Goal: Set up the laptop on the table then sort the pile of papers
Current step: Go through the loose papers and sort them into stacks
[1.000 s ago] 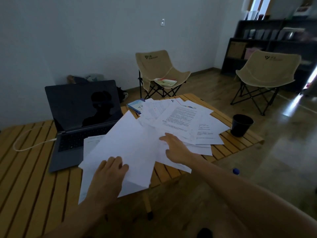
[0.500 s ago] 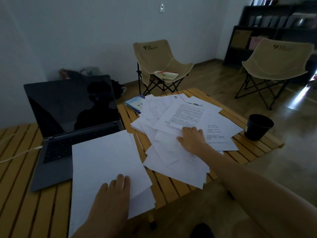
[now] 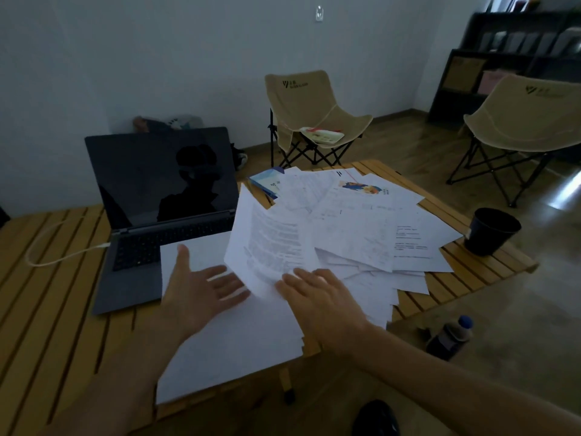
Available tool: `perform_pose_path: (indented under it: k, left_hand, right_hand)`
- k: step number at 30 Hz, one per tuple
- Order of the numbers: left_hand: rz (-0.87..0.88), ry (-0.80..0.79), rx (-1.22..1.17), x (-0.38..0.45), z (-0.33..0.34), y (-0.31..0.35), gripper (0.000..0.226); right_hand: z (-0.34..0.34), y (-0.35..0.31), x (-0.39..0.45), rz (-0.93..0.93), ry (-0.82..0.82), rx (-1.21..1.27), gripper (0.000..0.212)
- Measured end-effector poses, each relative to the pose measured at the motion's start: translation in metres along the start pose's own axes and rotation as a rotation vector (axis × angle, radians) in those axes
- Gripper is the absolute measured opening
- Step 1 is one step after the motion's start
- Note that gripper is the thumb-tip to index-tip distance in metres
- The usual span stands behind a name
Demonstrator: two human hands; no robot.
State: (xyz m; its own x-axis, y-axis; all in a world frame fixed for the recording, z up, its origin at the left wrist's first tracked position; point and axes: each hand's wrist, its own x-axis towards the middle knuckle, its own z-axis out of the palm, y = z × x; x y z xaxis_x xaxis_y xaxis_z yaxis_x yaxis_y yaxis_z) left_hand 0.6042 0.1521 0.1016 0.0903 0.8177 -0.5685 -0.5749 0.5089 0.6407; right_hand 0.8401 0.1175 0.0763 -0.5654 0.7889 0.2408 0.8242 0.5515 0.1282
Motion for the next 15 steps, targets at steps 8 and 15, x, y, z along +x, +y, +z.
perform_pose_path:
  k: [8,15]
  left_hand:
    - [0.405,0.338,0.896,0.005,-0.033,0.001,0.016]
    - [0.542,0.48,1.196,0.005,-0.045,-0.013,0.059]
  right_hand:
    - [-0.018,-0.001,-0.012,0.051,-0.378,0.548,0.061]
    - [0.026,0.125,0.024,0.668,-0.247,0.217,0.054]
